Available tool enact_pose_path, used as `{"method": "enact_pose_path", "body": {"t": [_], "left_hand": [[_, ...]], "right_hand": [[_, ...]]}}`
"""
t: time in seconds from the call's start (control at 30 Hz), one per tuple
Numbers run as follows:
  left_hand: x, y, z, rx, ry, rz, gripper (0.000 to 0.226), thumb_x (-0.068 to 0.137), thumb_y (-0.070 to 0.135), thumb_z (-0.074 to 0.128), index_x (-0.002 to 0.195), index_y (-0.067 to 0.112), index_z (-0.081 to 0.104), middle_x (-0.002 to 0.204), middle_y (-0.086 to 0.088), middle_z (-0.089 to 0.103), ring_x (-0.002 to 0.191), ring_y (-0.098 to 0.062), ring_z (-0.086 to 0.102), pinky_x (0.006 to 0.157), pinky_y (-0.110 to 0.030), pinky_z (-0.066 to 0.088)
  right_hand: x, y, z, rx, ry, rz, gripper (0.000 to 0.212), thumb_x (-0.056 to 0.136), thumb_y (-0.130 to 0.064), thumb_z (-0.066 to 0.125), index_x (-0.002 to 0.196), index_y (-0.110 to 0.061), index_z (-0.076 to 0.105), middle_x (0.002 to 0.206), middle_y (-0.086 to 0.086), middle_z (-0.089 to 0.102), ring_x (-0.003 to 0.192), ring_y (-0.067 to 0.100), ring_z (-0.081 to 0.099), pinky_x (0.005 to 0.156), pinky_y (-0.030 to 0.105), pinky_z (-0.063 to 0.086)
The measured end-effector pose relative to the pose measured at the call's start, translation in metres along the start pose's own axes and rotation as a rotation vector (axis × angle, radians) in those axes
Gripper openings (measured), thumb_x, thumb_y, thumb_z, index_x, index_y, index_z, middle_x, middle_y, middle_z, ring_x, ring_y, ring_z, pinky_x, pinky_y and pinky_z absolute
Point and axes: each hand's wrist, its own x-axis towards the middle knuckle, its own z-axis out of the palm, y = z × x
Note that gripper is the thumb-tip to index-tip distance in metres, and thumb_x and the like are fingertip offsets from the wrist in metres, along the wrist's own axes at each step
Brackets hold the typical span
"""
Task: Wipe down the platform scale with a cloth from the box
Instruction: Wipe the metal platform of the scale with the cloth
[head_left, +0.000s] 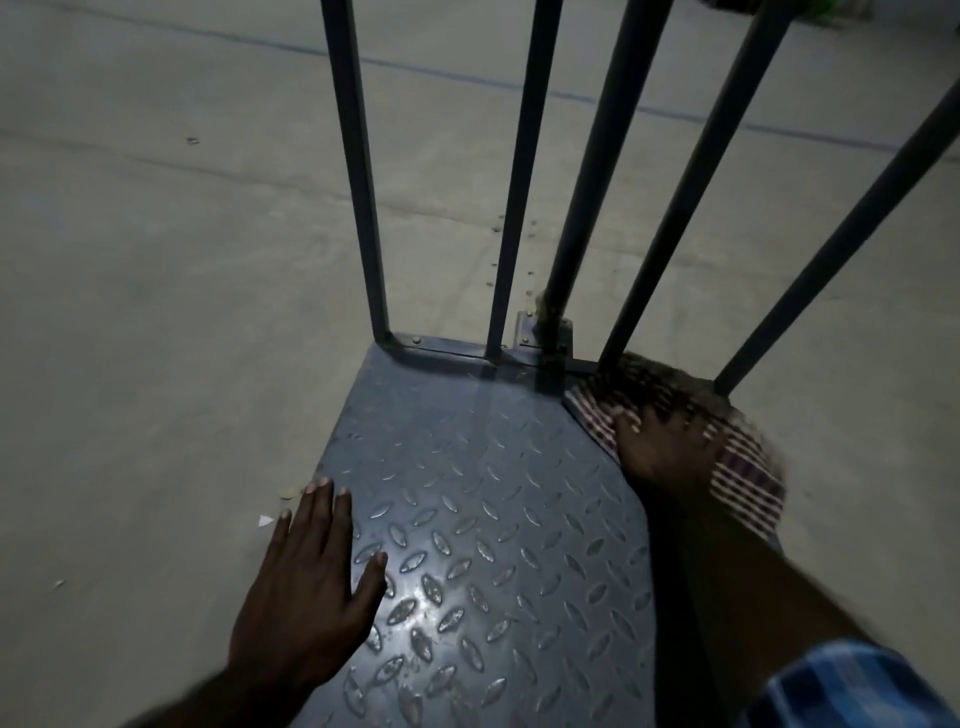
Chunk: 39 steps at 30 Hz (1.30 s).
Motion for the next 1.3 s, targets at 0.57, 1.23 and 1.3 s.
{"method": "enact_pose_path", "body": {"t": [0.57,1.23,1.3], "left_hand": [[0.001,-0.001,-0.004,0.001,-0.032,-0.004,0.09,0.085,0.072,0.002,0.154,0.015,0.003,0.162,-0.005,-0.004,0.149,-0.014,-0.006,0.118,-0.031,-0.007],[0.075,0.003,-0.07,0.136,-0.604,0.06,0.057,0.088,0.047,0.06,0.126,0.006,0.046,0.131,-0.018,0.045,0.119,-0.033,0.049,0.095,-0.033,0.04],[0.084,-0.001,-0.066,0.076,-0.585,0.021,0.058,0.088,0.045,0.061,0.126,0.004,0.046,0.13,-0.02,0.047,0.119,-0.036,0.049,0.095,-0.034,0.04]], "right_hand": [[-0.107,-0.109,0.014,0.128,-0.074,-0.548,0.065,0.092,-0.071,0.025,0.151,-0.048,0.01,0.164,-0.002,-0.001,0.15,0.024,-0.004,0.118,0.054,-0.009],[-0.174,-0.117,0.006,0.131,-0.149,-0.438,0.065,0.094,-0.062,0.036,0.152,-0.043,0.013,0.164,0.008,0.003,0.149,0.033,0.001,0.115,0.063,0.005],[-0.166,-0.127,0.004,0.131,-0.159,-0.441,0.064,0.095,-0.062,0.035,0.152,-0.042,0.012,0.164,0.009,0.002,0.149,0.034,0.0,0.115,0.063,0.004]]}}
